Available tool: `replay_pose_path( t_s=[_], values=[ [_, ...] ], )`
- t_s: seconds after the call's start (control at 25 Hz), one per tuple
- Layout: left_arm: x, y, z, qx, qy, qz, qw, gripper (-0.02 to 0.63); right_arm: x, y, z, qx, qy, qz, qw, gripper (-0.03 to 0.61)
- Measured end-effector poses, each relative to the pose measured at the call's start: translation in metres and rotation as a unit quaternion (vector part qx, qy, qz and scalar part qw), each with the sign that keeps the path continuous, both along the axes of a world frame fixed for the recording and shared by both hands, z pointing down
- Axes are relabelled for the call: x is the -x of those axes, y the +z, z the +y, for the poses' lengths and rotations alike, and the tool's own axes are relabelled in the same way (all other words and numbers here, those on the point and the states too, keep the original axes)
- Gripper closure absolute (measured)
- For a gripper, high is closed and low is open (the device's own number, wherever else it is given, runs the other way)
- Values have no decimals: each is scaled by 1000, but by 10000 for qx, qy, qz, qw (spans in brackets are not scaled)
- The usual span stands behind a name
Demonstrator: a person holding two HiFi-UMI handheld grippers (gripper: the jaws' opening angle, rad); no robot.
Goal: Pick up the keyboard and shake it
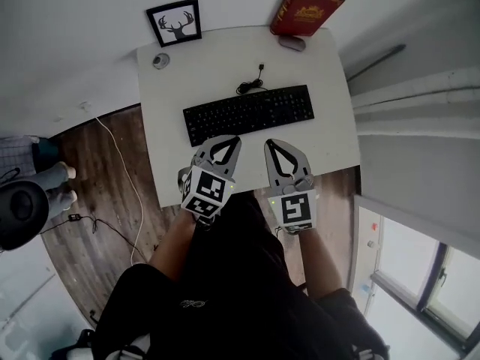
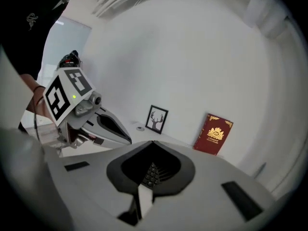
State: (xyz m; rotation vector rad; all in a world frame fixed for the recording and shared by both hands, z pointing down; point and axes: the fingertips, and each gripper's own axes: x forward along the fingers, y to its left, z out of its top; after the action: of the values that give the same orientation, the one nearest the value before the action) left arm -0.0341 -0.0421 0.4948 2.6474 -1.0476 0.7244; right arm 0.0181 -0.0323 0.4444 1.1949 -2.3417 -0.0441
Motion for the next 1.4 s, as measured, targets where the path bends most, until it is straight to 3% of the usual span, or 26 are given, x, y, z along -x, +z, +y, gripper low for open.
replay_pose_path(
  t_s=[0.12, 0.32, 0.48, 0.6, 0.64, 0.68, 0.72, 0.76, 0.96, 1.12, 1.2, 1.28, 1.36, 1.4],
  values=[
    [-7, 22, -26, 441, 215, -390, 9980, 612, -12, 38, -22, 654, -901, 160, 9937, 557],
    [-20, 67, -56, 1152, 807, -1020, 9848, 611, -29, 105, -54, 1448, -1990, 711, 9666, 557],
    [-7, 95, -70, 1588, 963, -1758, 9668, 611, -25, 135, -59, 1884, -2475, 823, 9468, 557],
    [4, 110, -92, 1573, 1129, -2583, 9465, 611, -22, 148, -67, 1881, -2789, 1146, 9347, 557],
    [6, 116, -96, 1645, 1282, -2793, 9373, 583, -21, 149, -68, 1873, -2873, 1169, 9321, 557],
    [6, 123, -97, 1798, 1482, -2919, 9276, 489, -19, 149, -68, 1882, -2946, 1142, 9299, 557],
    [6, 129, -97, 1994, 1698, -2969, 9183, 444, -18, 150, -68, 1899, -3009, 1093, 9281, 557],
    [5, 135, -98, 2190, 1892, -2960, 9103, 442, -18, 150, -69, 1912, -3064, 1050, 9266, 557],
    [6, 151, -119, 2823, 2416, -2880, 8826, 389, -24, 155, -77, 2055, -3215, 875, 9202, 557],
    [7, 171, -108, 3609, 2875, -2808, 8416, 344, -27, 159, -84, 2165, -3277, 695, 9170, 557],
    [6, 181, -105, 3828, 2958, -2861, 8271, 312, -27, 160, -86, 2169, -3308, 697, 9158, 557],
    [8, 188, -106, 3895, 2951, -2956, 8209, 278, -26, 161, -88, 2170, -3337, 673, 9149, 557],
    [9, 190, -109, 3882, 2903, -3053, 8196, 287, -26, 161, -90, 2183, -3341, 641, 9147, 557],
    [9, 190, -111, 3860, 2871, -3115, 8195, 321, -27, 162, -90, 2197, -3328, 640, 9148, 557]
  ],
)
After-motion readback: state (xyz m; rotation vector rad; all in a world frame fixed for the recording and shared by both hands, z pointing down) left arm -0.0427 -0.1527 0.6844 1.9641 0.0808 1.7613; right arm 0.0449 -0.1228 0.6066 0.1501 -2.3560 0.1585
